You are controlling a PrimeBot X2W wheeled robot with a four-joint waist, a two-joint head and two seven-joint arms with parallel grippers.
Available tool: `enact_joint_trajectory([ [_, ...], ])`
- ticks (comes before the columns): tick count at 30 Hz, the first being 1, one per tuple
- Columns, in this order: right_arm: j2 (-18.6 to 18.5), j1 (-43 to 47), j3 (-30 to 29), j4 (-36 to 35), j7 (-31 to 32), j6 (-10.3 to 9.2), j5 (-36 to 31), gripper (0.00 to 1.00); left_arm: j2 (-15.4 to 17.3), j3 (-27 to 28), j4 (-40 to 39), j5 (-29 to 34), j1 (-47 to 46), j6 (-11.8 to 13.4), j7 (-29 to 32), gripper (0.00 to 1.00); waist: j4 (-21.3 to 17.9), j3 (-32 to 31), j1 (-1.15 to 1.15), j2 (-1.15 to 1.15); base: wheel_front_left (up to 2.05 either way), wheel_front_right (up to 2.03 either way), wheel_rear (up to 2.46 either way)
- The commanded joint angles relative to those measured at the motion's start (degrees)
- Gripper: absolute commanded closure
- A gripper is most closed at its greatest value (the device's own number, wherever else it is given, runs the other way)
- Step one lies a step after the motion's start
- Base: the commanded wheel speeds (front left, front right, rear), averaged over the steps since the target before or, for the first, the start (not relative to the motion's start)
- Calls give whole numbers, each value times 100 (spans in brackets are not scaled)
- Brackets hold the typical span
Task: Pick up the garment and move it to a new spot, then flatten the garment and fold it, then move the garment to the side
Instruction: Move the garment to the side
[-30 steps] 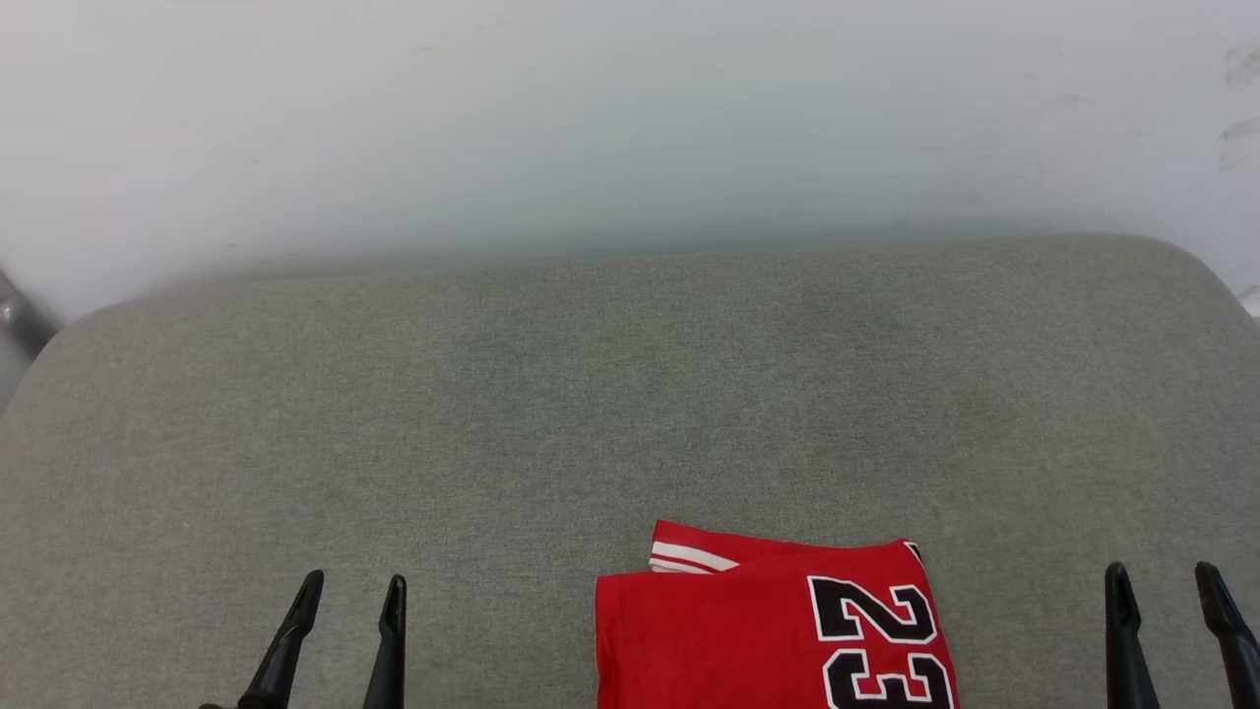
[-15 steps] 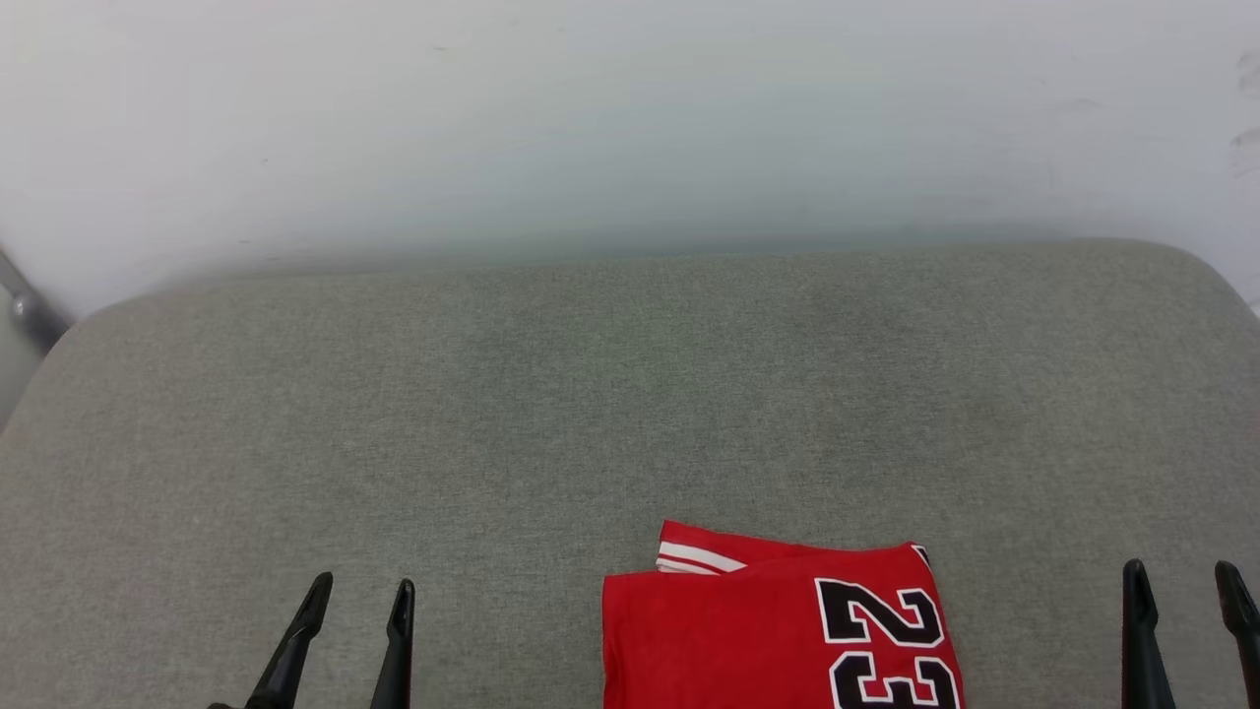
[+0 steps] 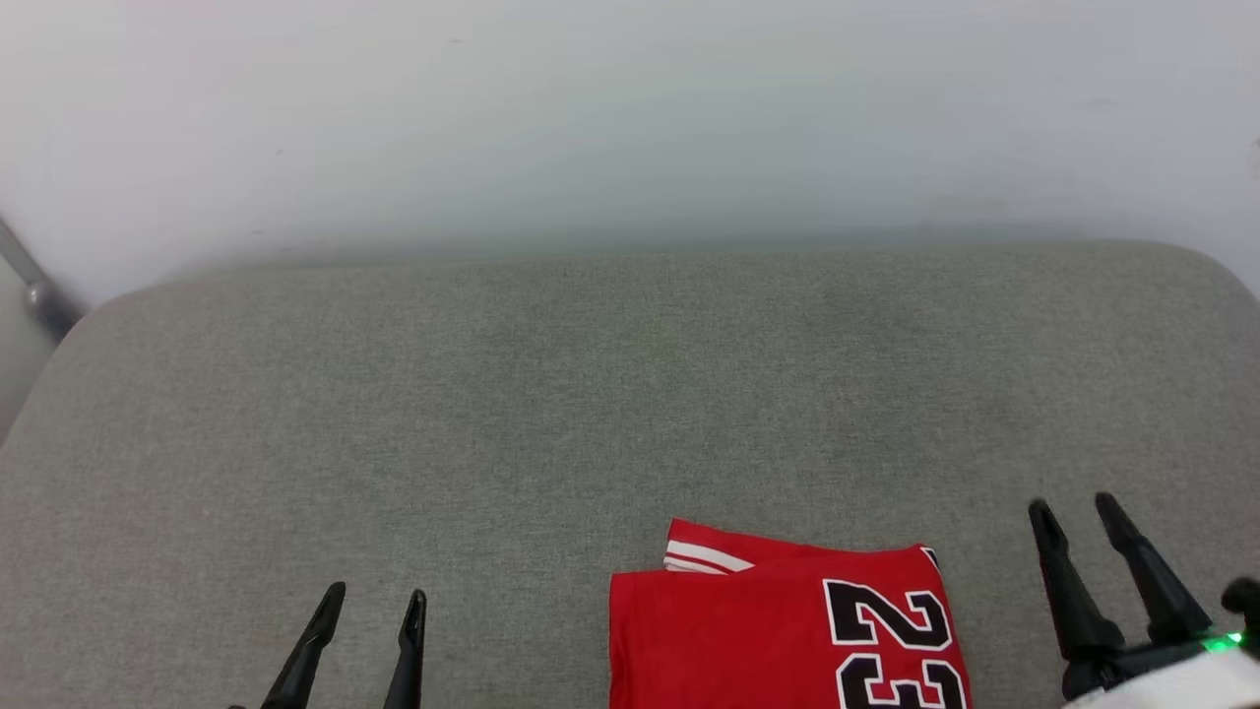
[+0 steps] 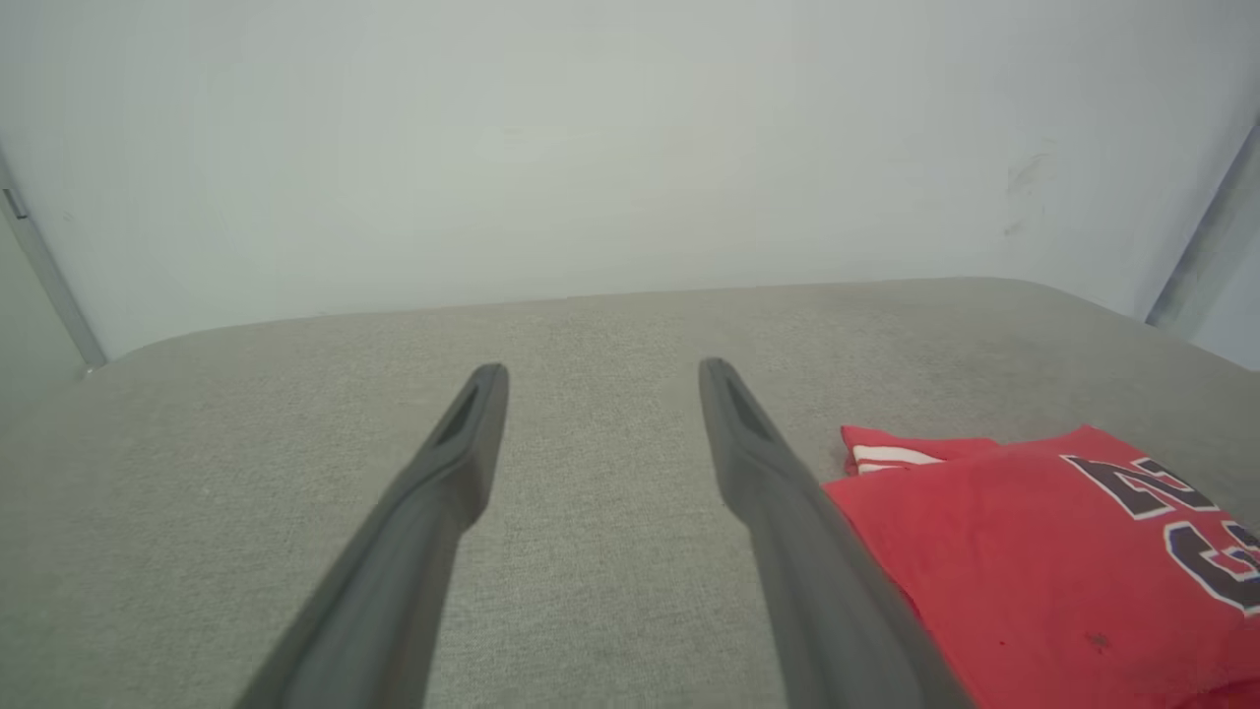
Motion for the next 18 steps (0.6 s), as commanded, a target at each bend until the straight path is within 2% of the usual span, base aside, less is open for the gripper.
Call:
enact_joint_trajectory([
  [1,-245,-389,334,165,285,6,482,0,44,-42,21,34,13,3,-10,0,-10,-7,0,0,0,0,0],
  [3,-632,-830,678,301,832,9,812,0,65,-42,29,53,9,6,-10,0,-24,-11,0,0,0,0,0],
  [5,-730,-1080,740,621,1597,8,1315,0,89,-49,27,71,25,3,-10,0,-20,-18,0,0,0,0,0],
  [6,-831,-1210,814,713,1990,8,1365,0,103,-45,47,75,46,5,-10,0,-16,-25,0,0,0,0,0],
  [8,-702,-1457,695,1055,2953,8,1802,0,108,-63,56,82,56,3,-10,0,-7,-38,0,0,0,0,0],
  [9,-776,-1546,733,1141,3383,9,1728,0,119,-70,73,86,69,3,-10,0,5,-48,0,0,0,0,0],
  [12,-537,-1737,457,1372,4282,14,1909,0,111,-92,95,97,80,4,-10,0,52,-66,0,0,0,0,0],
  [15,-337,-1641,147,1688,5093,9,1701,0,82,-123,124,94,99,4,-10,0,111,-75,0,0,0,0,0],
  [18,22,-1548,-157,1979,5619,8,1424,0,70,-111,265,74,147,4,-10,0,151,-59,0,0,0,0,0],
])
